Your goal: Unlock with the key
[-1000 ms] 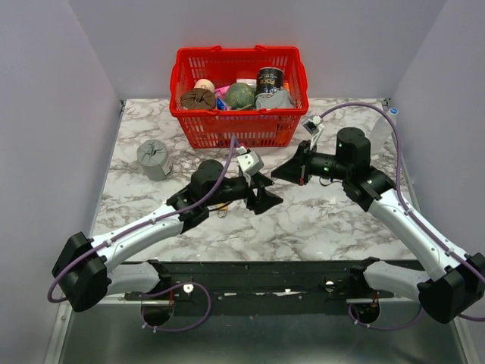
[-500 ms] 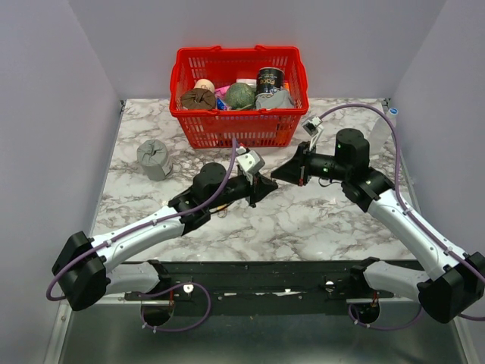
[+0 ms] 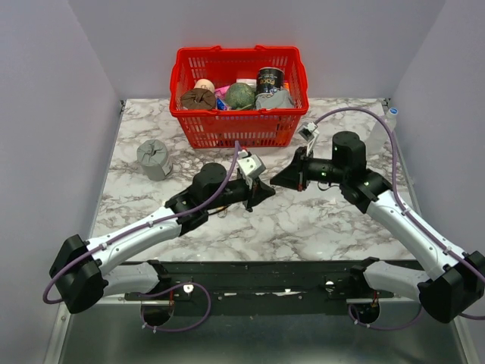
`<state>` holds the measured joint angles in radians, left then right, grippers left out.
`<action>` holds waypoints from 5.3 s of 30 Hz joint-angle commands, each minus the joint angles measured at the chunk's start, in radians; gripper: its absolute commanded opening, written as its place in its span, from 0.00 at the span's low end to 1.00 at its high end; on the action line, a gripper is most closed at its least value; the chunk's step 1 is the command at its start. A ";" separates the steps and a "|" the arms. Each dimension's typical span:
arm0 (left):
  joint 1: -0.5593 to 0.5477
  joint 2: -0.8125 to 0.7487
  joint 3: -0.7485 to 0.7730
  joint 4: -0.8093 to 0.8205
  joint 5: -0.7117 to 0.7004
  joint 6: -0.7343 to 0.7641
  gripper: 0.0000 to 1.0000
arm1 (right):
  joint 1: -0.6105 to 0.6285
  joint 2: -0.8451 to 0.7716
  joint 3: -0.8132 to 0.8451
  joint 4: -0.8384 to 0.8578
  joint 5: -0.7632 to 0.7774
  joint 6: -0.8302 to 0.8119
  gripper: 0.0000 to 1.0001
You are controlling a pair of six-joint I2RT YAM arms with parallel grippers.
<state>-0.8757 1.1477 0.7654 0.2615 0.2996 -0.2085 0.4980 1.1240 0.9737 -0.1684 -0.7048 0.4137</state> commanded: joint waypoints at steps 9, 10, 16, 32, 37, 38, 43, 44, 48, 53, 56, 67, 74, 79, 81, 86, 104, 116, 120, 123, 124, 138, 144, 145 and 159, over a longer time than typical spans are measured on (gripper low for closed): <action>-0.008 0.011 0.121 -0.597 0.441 0.158 0.00 | 0.051 -0.148 -0.015 -0.238 0.013 -0.331 0.53; -0.008 -0.005 0.115 -0.613 0.447 0.159 0.00 | 0.080 -0.171 -0.038 -0.237 0.004 -0.332 0.53; -0.008 -0.031 0.077 -0.602 0.469 0.159 0.00 | 0.204 -0.181 -0.112 -0.200 0.044 -0.317 0.49; -0.006 -0.040 0.049 -0.588 0.464 0.164 0.00 | 0.284 -0.061 -0.204 0.023 -0.045 -0.182 0.37; -0.006 -0.043 0.049 -0.588 0.461 0.164 0.00 | 0.298 -0.058 -0.207 0.027 -0.047 -0.179 0.35; -0.006 -0.043 0.048 -0.588 0.460 0.162 0.00 | 0.298 -0.059 -0.210 0.026 -0.048 -0.177 0.35; -0.006 -0.049 0.048 -0.587 0.457 0.162 0.00 | 0.303 -0.056 -0.221 0.021 -0.038 -0.179 0.33; -0.006 -0.051 0.046 -0.587 0.454 0.162 0.00 | 0.301 -0.055 -0.224 0.021 -0.036 -0.179 0.32; -0.006 -0.051 0.046 -0.588 0.452 0.164 0.00 | 0.303 -0.052 -0.224 0.009 -0.033 -0.185 0.31; -0.006 -0.051 0.046 -0.588 0.449 0.164 0.00 | 0.303 -0.056 -0.222 -0.005 -0.033 -0.193 0.31; -0.006 -0.048 0.045 -0.590 0.447 0.164 0.00 | 0.303 -0.061 -0.225 -0.003 -0.042 -0.194 0.32; -0.006 -0.048 0.045 -0.590 0.447 0.166 0.00 | 0.304 -0.050 -0.230 -0.003 -0.064 -0.199 0.36; -0.006 -0.055 0.048 -0.588 0.429 0.161 0.00 | 0.303 -0.046 -0.239 0.027 -0.102 -0.191 0.13; -0.006 -0.110 0.031 -0.509 0.394 0.107 0.00 | 0.304 -0.061 -0.280 0.159 -0.130 -0.116 0.01; -0.005 -0.131 0.020 -0.501 0.368 0.098 0.02 | 0.303 -0.076 -0.296 0.210 -0.111 -0.084 0.01; -0.003 -0.209 0.000 -0.505 0.267 0.084 0.69 | 0.303 -0.130 -0.316 0.247 -0.007 -0.050 0.01; -0.002 -0.528 -0.261 -0.096 0.024 -0.298 0.82 | 0.300 -0.265 -0.446 0.570 0.194 0.178 0.01; -0.002 -0.411 -0.275 0.071 0.085 -0.348 0.65 | 0.300 -0.308 -0.495 0.662 0.220 0.234 0.01; -0.002 -0.405 -0.290 0.091 0.088 -0.364 0.60 | 0.298 -0.309 -0.497 0.661 0.220 0.235 0.01; -0.002 -0.402 -0.296 0.108 0.096 -0.373 0.42 | 0.300 -0.306 -0.497 0.662 0.218 0.235 0.01; -0.002 -0.401 -0.296 0.107 0.096 -0.373 0.36 | 0.300 -0.306 -0.498 0.662 0.217 0.237 0.01; -0.002 -0.402 -0.249 -0.036 0.153 -0.307 0.00 | 0.300 -0.303 -0.410 0.464 0.199 0.113 0.01; -0.002 -0.378 -0.117 -0.384 0.220 -0.136 0.00 | 0.298 -0.305 -0.274 0.132 0.108 -0.128 0.28; -0.002 -0.358 -0.089 -0.413 0.237 -0.117 0.00 | 0.300 -0.299 -0.238 0.095 0.096 -0.154 0.32; -0.002 -0.215 0.055 -0.647 0.378 0.049 0.00 | 0.303 -0.139 -0.136 -0.135 -0.101 -0.303 0.41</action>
<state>-0.8772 0.9211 0.7799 -0.3058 0.6270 -0.2195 0.7948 0.9722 0.8165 -0.2276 -0.7357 0.1627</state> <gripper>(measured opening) 0.008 0.410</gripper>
